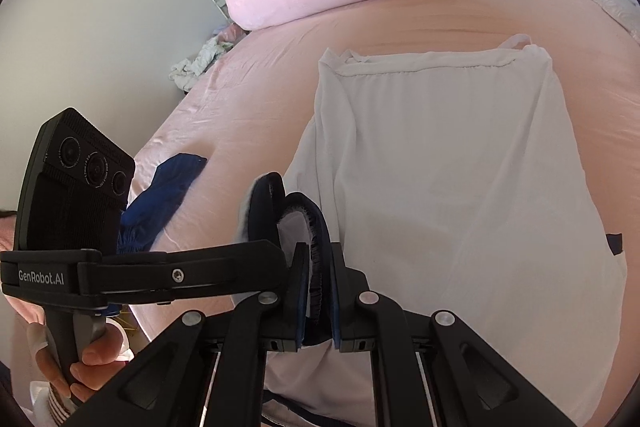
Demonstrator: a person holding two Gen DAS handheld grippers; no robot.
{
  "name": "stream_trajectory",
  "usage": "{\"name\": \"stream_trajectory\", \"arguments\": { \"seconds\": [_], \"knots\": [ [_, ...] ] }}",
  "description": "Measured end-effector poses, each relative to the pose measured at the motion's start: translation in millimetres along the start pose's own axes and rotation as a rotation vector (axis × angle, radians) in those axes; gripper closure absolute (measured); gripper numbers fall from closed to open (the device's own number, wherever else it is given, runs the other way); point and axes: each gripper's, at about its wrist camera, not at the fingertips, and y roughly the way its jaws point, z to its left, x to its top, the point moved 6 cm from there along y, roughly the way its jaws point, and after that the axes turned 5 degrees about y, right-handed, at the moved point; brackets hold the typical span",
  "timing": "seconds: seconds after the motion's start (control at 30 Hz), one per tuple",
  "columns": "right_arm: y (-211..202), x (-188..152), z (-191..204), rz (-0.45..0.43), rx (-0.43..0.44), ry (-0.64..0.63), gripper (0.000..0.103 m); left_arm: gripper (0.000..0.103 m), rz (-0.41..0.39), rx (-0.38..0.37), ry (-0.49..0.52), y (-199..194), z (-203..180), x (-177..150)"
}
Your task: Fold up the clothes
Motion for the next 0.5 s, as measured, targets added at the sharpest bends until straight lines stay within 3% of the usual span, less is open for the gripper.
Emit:
{"name": "stream_trajectory", "arguments": {
  "seconds": [0.13, 0.33, 0.47, 0.5],
  "knots": [
    [6, -10, -16, 0.030, -0.025, 0.037, 0.095, 0.084, 0.047, 0.057, 0.025, 14, 1, -8],
    [20, -20, -40, 0.070, -0.092, 0.069, 0.095, 0.079, 0.076, 0.112, -0.029, 15, 17, -17],
    [21, -22, -41, 0.081, -0.069, 0.088, 0.095, 0.045, 0.069, 0.155, -0.036, 2, 24, -23],
    [21, -22, -40, 0.087, -0.060, 0.095, 0.095, 0.044, 0.064, 0.149, -0.037, -2, 24, -25]
  ]
}}
